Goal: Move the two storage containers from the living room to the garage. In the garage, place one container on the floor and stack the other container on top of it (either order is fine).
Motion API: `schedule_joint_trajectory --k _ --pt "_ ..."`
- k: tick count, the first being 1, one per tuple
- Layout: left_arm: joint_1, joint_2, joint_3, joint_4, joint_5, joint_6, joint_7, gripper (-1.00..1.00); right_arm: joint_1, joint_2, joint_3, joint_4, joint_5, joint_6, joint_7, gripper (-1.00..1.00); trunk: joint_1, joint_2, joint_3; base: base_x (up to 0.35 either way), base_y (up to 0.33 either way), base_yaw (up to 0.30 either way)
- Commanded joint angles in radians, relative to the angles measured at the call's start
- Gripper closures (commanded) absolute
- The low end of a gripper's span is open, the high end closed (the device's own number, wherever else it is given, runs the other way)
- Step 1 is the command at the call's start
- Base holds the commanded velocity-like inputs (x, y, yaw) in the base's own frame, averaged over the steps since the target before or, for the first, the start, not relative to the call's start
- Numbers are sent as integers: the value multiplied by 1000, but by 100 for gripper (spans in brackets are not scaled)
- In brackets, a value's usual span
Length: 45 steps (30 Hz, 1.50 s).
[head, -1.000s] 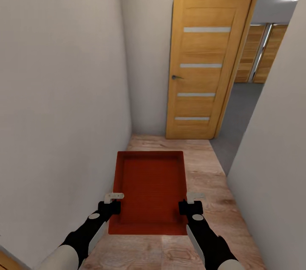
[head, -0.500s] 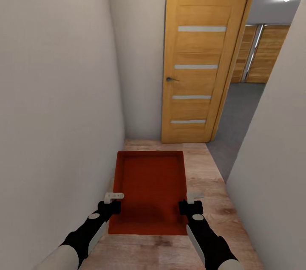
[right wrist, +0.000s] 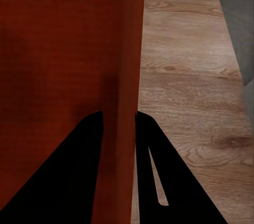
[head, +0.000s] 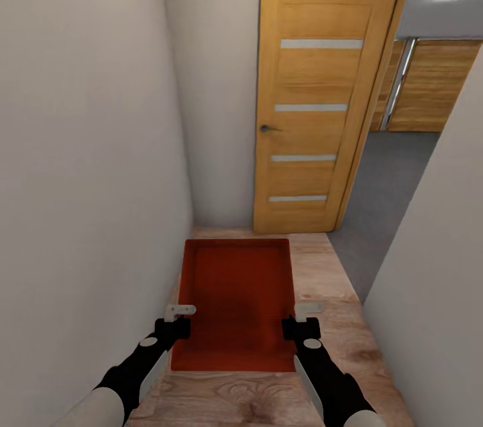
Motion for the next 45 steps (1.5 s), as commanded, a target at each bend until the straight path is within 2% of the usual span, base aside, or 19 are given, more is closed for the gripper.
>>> schedule_joint_trajectory --k 1,20,27,33,45 --pt "0 -1 -37 4 15 -1 -8 100 0 24 54 -22 14 -4 2 100 1 -1 -1 336 0 -110" --pt "0 -1 -37 4 15 -1 -7 100 0 24 54 -22 14 -4 2 100 1 -1 7 336 0 -236" --pt "0 -1 -37 4 15 -1 -8 100 0 24 54 -22 15 -4 1 100 1 -1 8 336 8 -94" --pt "0 -1 -37 4 15 -1 -8 100 0 24 54 -22 15 -4 2 100 1 -1 9 336 79 -84" --pt "0 -1 -37 4 15 -1 -7 100 0 24 54 -22 13 -4 2 100 1 -1 17 336 101 -244"
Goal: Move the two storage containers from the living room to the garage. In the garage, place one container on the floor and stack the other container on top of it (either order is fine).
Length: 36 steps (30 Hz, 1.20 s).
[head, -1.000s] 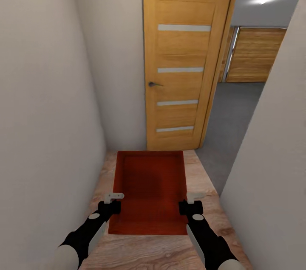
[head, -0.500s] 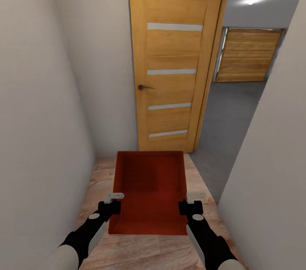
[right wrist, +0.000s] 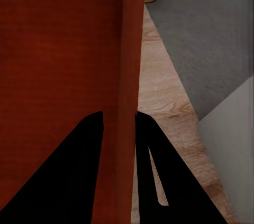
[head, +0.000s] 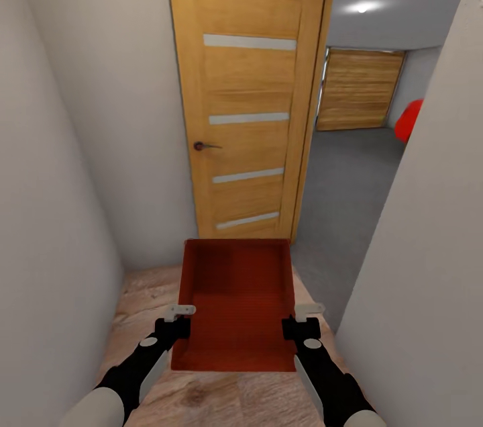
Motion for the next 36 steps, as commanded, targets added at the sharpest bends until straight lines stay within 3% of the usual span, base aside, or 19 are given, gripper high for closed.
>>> schedule_joint_trajectory --k 1,27,36 --pt "0 -1 -37 4 15 -1 -8 100 -1 24 54 -22 14 -4 2 100 1 -1 0 336 102 -257" --pt "0 -1 -37 4 15 -2 -8 100 -1 24 54 -22 14 -4 2 100 1 -1 23 320 152 -242" --pt "0 -2 -37 4 17 -8 -7 100 -1 24 54 -22 15 -4 1 100 1 -1 29 72 43 -137"
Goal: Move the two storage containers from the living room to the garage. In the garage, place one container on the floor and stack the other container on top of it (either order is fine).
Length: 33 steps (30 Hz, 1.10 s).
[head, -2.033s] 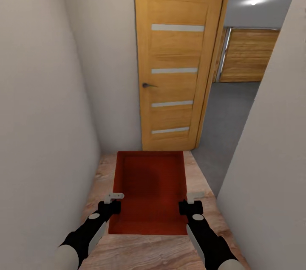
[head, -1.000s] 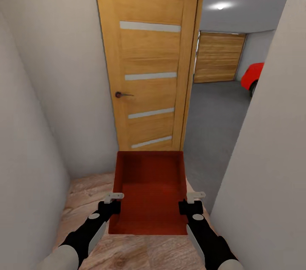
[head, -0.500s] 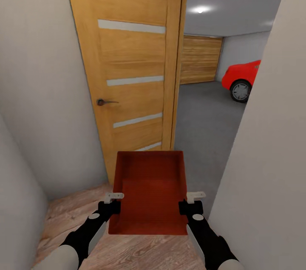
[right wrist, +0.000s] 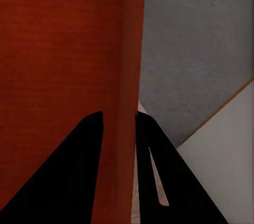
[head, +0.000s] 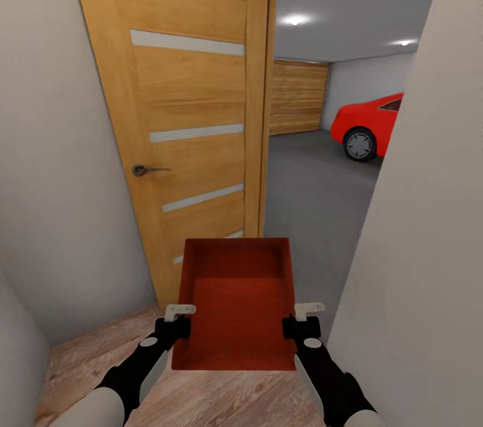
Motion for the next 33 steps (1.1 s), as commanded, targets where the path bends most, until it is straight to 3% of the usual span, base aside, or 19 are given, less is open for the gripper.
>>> schedule_joint_trajectory --k 1,11,22,33 --pt "0 -1 -38 5 15 -2 -8 100 -1 26 49 -15 14 -4 2 100 0 -1 -1 8 5 -21" --pt "3 0 -38 5 14 0 -8 100 -1 26 49 -15 14 -4 3 100 0 -1 -1 90 85 -11" --pt "4 1 -38 5 14 0 -8 100 -1 26 49 -15 13 -3 3 100 0 -1 0 221 217 -207" --pt "5 0 -38 4 15 -2 -8 100 -1 26 49 -15 14 -4 3 100 0 -1 2 40 32 -117"
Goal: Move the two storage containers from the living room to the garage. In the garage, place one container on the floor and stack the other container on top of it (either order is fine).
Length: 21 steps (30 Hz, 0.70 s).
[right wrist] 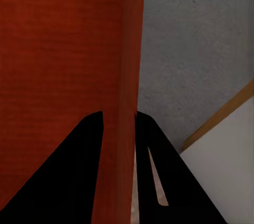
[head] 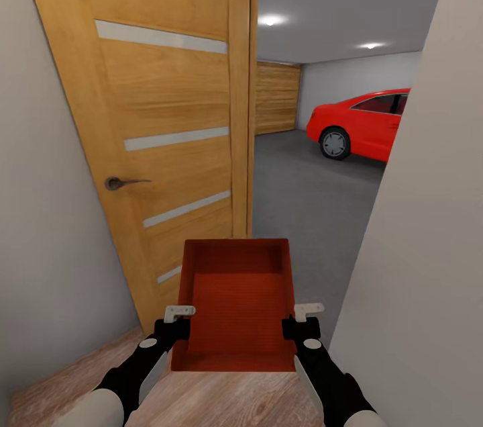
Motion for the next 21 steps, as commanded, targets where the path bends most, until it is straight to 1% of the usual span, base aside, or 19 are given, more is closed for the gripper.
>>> schedule_joint_trajectory --k 1,5,9,13,16,21 --pt "0 -1 -39 5 15 -2 -8 100 0 25 48 -22 14 -1 2 100 0 -1 -1 7 2 -9" --pt "0 -1 -39 5 12 -1 -8 100 0 25 48 -22 14 -1 2 100 0 -1 -1 88 1 -5" --pt "0 -1 -39 5 12 0 -8 100 0 25 48 -22 14 -1 2 100 0 -1 -1 246 33 -7" --pt "0 -1 -39 5 12 -1 -8 100 0 25 48 -22 13 -1 2 100 0 -1 -1 207 63 -143" --pt "0 -1 -39 4 13 -1 -7 100 0 25 48 -22 14 -1 3 100 0 -1 -1 66 21 -166" --pt "0 -1 -39 5 13 -2 -8 100 0 25 48 -22 15 -1 2 100 0 -1 -1 15 5 -46"
